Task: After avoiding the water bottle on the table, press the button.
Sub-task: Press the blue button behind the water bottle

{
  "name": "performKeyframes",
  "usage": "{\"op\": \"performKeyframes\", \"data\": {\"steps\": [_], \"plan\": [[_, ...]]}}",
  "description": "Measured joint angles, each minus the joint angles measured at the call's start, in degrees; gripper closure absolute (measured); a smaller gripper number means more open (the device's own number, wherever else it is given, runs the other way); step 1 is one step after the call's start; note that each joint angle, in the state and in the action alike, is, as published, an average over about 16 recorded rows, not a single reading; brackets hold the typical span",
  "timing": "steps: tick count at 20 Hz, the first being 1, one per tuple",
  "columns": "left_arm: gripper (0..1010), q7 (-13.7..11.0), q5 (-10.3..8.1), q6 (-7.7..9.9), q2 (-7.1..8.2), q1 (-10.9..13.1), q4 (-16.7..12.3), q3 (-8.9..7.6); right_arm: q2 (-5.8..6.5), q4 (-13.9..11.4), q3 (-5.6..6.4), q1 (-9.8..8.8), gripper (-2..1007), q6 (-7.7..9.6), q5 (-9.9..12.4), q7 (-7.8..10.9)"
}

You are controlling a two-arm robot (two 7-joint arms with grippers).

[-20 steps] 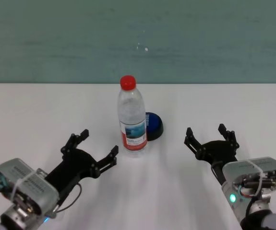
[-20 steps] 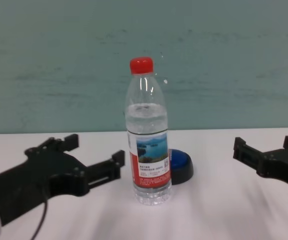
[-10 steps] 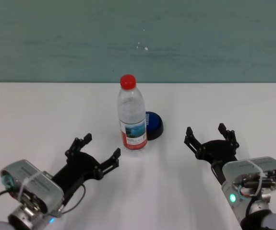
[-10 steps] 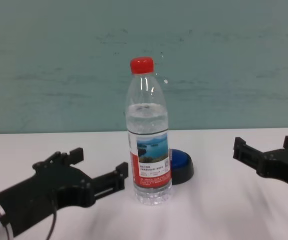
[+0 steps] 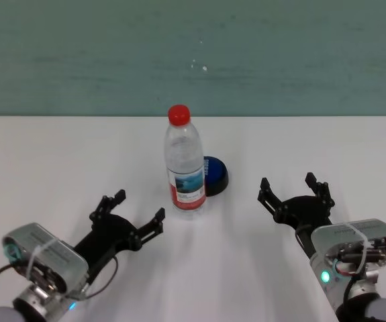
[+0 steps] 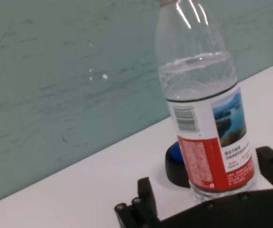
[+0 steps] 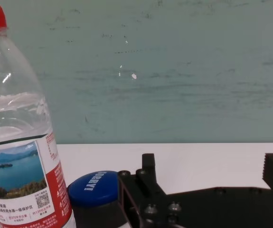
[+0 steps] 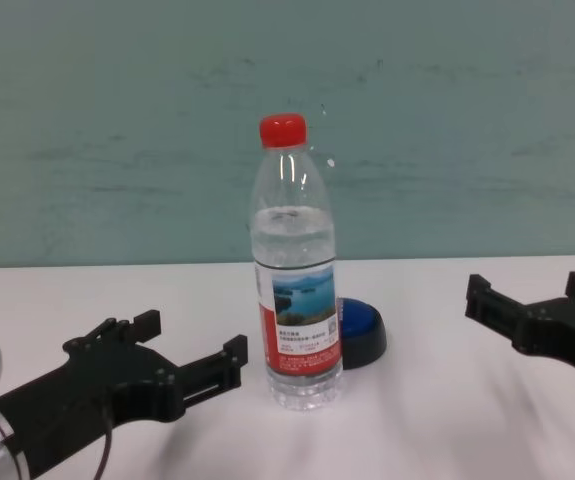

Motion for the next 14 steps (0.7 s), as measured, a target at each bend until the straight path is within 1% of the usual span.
{"op": "performKeyframes", "data": {"steps": [9, 14], "plan": [[10, 0.1, -0.12, 0.10, -0.08, -0.2, 0.4, -0.03, 0.00, 0.0, 0.00, 0.00, 2, 0.00, 0.0, 0.00], [10, -0.2, 0.09, -0.09, 0.36, 0.0, -0.3, 0.06, 0.00, 0.0, 0.00, 0.00, 2, 0.00, 0.0, 0.00]]}}
